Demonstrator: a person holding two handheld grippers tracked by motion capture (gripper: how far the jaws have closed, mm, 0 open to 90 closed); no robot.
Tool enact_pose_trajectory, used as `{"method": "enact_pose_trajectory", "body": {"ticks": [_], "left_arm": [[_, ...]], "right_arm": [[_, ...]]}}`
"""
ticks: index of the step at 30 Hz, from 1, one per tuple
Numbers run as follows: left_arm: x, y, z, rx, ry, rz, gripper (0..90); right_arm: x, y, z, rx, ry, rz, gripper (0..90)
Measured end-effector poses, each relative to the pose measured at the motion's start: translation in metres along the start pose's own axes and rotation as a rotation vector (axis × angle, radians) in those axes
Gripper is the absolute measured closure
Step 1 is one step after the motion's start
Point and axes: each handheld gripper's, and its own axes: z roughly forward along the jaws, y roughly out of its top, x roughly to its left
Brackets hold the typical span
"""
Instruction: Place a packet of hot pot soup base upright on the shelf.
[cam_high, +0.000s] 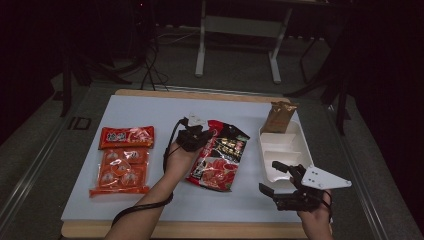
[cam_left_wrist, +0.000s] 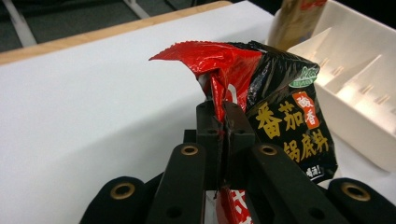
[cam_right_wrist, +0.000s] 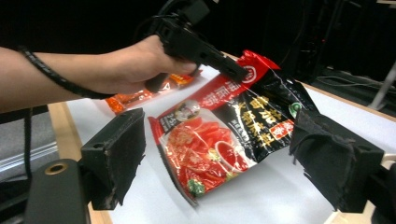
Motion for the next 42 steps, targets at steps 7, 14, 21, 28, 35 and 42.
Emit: {"method": "enact_pose_trajectory", "body": {"ticks": [7, 14, 21, 28, 35, 42], "left_arm": [[-0.018, 0.006, -0.014, -0.066, -0.017, 0.050, 88.5], [-0.027, 0.010, -0.029, -0.105, -0.026, 0.081, 88.8], [-0.027, 0.009, -0.047, -0.162, -0.077, 0.070, 88.8], [-0.027, 0.005, -0.066, -0.248, -0.145, 0.027, 88.7], [-0.030, 0.001, -0.075, -0.326, -0.228, -0.022, 88.6], [-0.033, -0.001, -0.079, -0.408, -0.345, -0.042, 88.5]], "right_arm": [[-0.001, 0.003, -0.009, -0.044, -0.110, -0.026, 17.1], [-0.005, 0.005, -0.015, -0.063, -0.167, -0.070, 15.9], [-0.007, 0.006, -0.011, -0.034, -0.146, 0.001, 12.6], [-0.007, 0.011, -0.004, -0.011, -0.119, 0.064, 10.4], [-0.010, 0.020, 0.006, -0.016, -0.132, 0.067, 15.7], [-0.015, 0.034, 0.014, -0.049, -0.089, 0.092, 25.6]]}}
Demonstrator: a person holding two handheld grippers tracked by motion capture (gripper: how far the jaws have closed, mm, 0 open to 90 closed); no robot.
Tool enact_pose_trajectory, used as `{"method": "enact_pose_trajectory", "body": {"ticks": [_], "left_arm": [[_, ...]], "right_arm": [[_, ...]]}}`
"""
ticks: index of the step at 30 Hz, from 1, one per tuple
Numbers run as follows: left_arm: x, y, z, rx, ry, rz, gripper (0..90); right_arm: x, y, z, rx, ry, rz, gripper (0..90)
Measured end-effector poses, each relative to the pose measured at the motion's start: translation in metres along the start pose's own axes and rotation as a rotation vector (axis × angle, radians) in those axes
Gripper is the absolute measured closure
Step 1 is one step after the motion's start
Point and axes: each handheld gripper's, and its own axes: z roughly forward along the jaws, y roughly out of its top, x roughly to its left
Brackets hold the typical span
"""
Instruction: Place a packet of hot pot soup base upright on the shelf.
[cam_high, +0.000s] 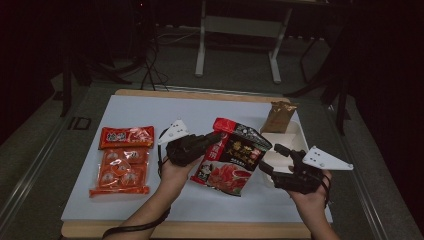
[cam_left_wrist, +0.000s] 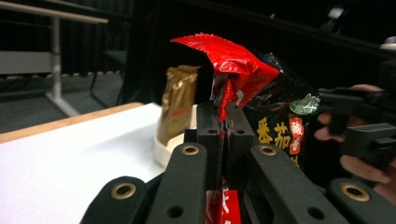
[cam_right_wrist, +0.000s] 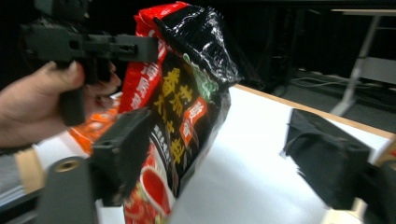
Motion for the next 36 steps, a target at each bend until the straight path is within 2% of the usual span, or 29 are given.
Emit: {"method": "enact_pose_trajectory", "body": {"ticks": [1, 3, 7, 9, 10, 13, 15, 16, 18, 19, 21, 23, 26, 31, 33, 36], "left_arm": [[-0.001, 0.000, 0.000, -0.006, -0.002, 0.002, 88.5], [-0.003, 0.000, 0.001, -0.009, -0.023, 0.009, 88.5], [-0.008, -0.002, 0.002, -0.029, -0.022, 0.022, 88.5], [-0.007, -0.002, 0.002, -0.032, -0.034, 0.014, 88.5], [-0.007, -0.003, 0.003, -0.046, -0.039, 0.005, 88.5], [-0.008, -0.004, 0.004, -0.047, -0.045, 0.009, 88.4], [-0.008, -0.005, 0.004, -0.045, -0.052, 0.012, 88.3], [-0.009, -0.007, 0.005, -0.041, -0.047, 0.007, 88.3], [-0.005, -0.009, 0.005, -0.041, -0.065, -0.011, 88.2], [-0.005, -0.010, 0.005, -0.044, -0.065, -0.004, 88.0], [-0.003, -0.011, 0.004, -0.047, -0.084, -0.002, 87.2], [-0.003, -0.011, 0.004, -0.054, -0.083, 0.024, 86.3], [-0.003, -0.010, 0.003, -0.038, -0.078, 0.032, 84.4], [-0.002, -0.006, 0.002, -0.014, -0.096, 0.017, 80.8], [-0.001, -0.003, 0.001, -0.014, -0.104, 0.003, 74.6], [-0.002, 0.001, -0.001, 0.002, -0.080, 0.020, 59.8]], "right_arm": [[0.000, 0.001, 0.002, 0.000, 0.010, 0.009, 26.0], [0.001, 0.003, 0.004, 0.001, 0.023, 0.009, 36.0], [0.000, 0.005, 0.008, -0.013, 0.061, 0.031, 49.5], [0.000, 0.006, 0.008, -0.017, 0.066, 0.042, 52.5], [-0.002, 0.008, 0.009, -0.007, 0.074, 0.067, 57.8], [-0.006, 0.008, 0.011, -0.009, 0.090, 0.102, 60.3], [-0.007, 0.009, 0.011, -0.017, 0.088, 0.107, 63.8], [-0.006, 0.012, 0.010, -0.026, 0.102, 0.096, 70.1], [-0.003, 0.015, 0.009, -0.016, 0.088, 0.053, 73.9], [-0.001, 0.016, 0.009, -0.011, 0.086, 0.021, 75.1], [0.001, 0.018, 0.008, -0.007, 0.095, 0.024, 76.3], [0.002, 0.020, 0.007, -0.003, 0.099, 0.013, 77.0], [0.003, 0.025, 0.007, 0.001, 0.098, -0.009, 77.2], [0.004, 0.033, 0.006, 0.016, 0.104, -0.040, 77.3], [0.005, 0.037, 0.004, 0.011, 0.109, -0.050, 77.4], [0.006, 0.043, 0.002, 0.002, 0.104, -0.076, 77.4]]}}
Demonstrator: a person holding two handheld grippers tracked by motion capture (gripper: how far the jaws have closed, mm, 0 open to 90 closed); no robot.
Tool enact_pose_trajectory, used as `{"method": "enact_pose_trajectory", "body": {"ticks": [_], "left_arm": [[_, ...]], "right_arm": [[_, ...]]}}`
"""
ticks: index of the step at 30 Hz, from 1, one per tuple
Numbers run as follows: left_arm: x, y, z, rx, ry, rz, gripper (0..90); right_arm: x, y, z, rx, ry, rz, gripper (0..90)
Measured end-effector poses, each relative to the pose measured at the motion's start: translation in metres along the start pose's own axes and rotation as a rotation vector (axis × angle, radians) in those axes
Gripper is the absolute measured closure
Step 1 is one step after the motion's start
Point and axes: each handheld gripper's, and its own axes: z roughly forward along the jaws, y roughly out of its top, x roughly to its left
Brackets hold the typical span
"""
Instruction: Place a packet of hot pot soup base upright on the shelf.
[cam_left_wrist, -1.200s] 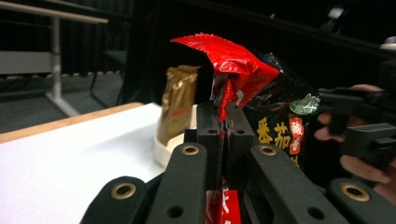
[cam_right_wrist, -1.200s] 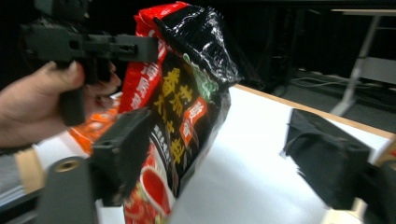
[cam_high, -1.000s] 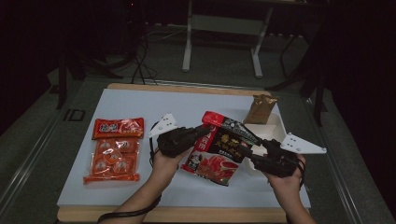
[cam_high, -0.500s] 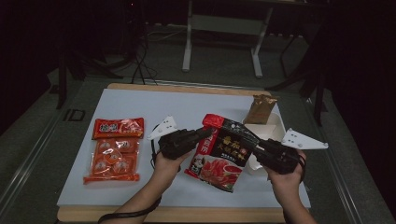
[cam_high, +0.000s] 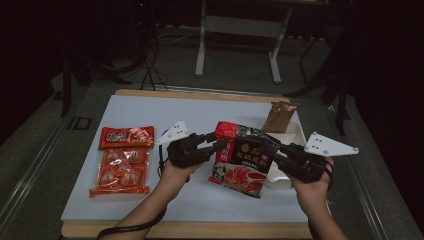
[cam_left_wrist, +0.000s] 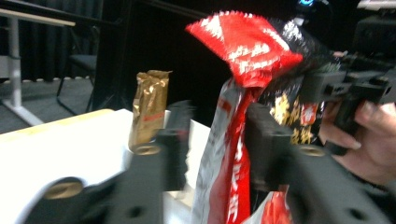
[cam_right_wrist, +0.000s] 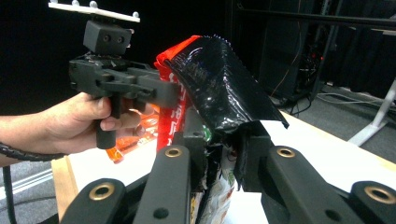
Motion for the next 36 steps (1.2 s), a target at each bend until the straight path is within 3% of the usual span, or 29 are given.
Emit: {"method": "enact_pose_trajectory", "body": {"ticks": [2, 5, 11, 13, 16, 17, 20, 26, 29, 30, 36], "left_arm": [[-0.002, 0.002, -0.003, 0.014, 0.032, 0.017, 54.8], [-0.002, 0.004, -0.005, 0.025, 0.022, 0.003, 44.1], [-0.002, 0.006, -0.019, 0.047, 0.029, 0.020, 38.7], [-0.001, 0.005, -0.022, 0.060, -0.004, 0.026, 28.6], [-0.004, 0.002, -0.025, 0.062, 0.028, 0.047, 28.5], [-0.007, 0.000, -0.028, 0.078, 0.041, 0.068, 28.5], [-0.008, -0.004, -0.031, 0.089, 0.023, 0.065, 22.4], [-0.013, -0.016, -0.040, 0.147, 0.052, 0.090, 13.9], [-0.015, -0.022, -0.042, 0.169, 0.052, 0.092, 4.7], [-0.016, -0.027, -0.044, 0.179, 0.040, 0.072, 2.1], [-0.018, -0.039, -0.051, 0.193, 0.049, 0.070, 1.3]], "right_arm": [[-0.003, 0.003, -0.002, -0.010, -0.001, 0.000, 77.4], [-0.008, 0.007, -0.004, -0.020, -0.003, 0.006, 77.3], [-0.012, 0.011, -0.007, -0.027, -0.020, -0.003, 77.3], [-0.019, 0.014, -0.007, -0.023, -0.027, -0.004, 77.2], [-0.021, 0.014, -0.008, -0.022, -0.030, 0.001, 77.2], [-0.023, 0.014, -0.008, -0.027, -0.037, 0.006, 77.2], [-0.030, 0.016, -0.011, -0.035, -0.063, 0.006, 77.2], [-0.041, 0.020, -0.016, -0.042, -0.105, -0.001, 77.1], [-0.047, 0.021, -0.018, -0.051, -0.118, 0.004, 77.1], [-0.050, 0.021, -0.019, -0.054, -0.124, 0.004, 77.1], [-0.060, 0.025, -0.023, -0.062, -0.147, -0.003, 77.0]]}}
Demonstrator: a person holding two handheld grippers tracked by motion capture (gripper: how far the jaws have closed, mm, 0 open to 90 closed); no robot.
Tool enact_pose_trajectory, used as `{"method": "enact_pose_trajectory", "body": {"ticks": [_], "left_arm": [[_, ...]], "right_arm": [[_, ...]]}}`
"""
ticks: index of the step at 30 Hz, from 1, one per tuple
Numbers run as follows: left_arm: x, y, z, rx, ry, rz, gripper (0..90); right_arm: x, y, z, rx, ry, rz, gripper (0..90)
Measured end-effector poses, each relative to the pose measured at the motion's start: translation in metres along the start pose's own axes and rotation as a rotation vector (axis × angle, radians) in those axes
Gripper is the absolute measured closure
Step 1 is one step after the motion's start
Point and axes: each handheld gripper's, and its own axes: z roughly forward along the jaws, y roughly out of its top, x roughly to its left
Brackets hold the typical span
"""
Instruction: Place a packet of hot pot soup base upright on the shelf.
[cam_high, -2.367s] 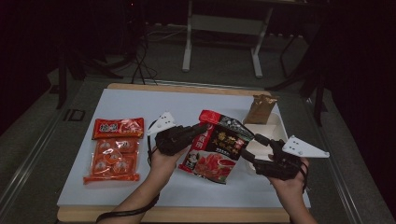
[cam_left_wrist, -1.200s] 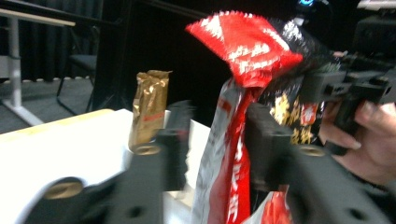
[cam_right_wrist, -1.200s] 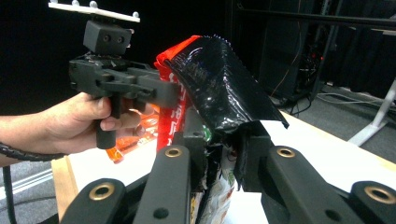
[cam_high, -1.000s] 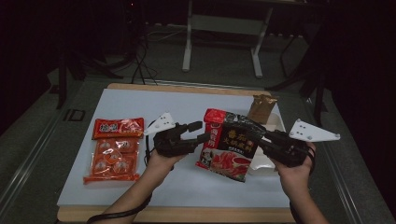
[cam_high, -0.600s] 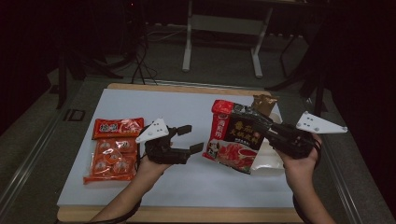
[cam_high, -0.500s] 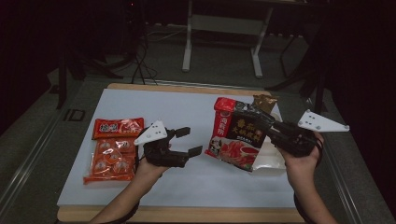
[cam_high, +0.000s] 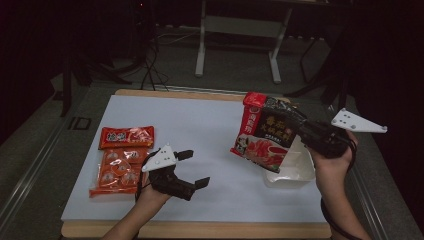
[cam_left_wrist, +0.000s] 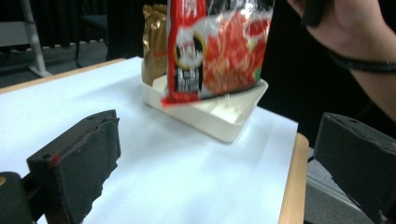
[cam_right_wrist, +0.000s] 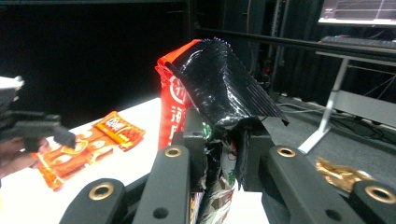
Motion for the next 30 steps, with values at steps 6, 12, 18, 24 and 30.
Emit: {"method": "enact_pose_trajectory", "body": {"ticks": [6, 12, 18, 24, 30], "left_arm": [[-0.001, -0.017, -0.003, 0.043, -0.001, -0.006, 1.3], [0.001, -0.033, -0.008, 0.073, 0.019, 0.013, 1.4], [0.003, -0.045, -0.013, 0.079, 0.025, 0.020, 1.4], [0.002, -0.052, -0.015, 0.092, 0.008, 0.008, 1.4], [0.000, -0.058, -0.016, 0.096, 0.001, 0.014, 1.4]], "right_arm": [[-0.021, 0.007, -0.005, -0.009, 0.010, -0.011, 77.0], [-0.040, 0.011, -0.005, 0.000, -0.001, -0.058, 77.0], [-0.055, 0.003, -0.005, 0.009, -0.048, -0.107, 76.9], [-0.074, -0.007, -0.006, 0.015, -0.052, -0.092, 76.9], [-0.094, -0.017, -0.006, 0.023, -0.060, -0.109, 76.8]]}}
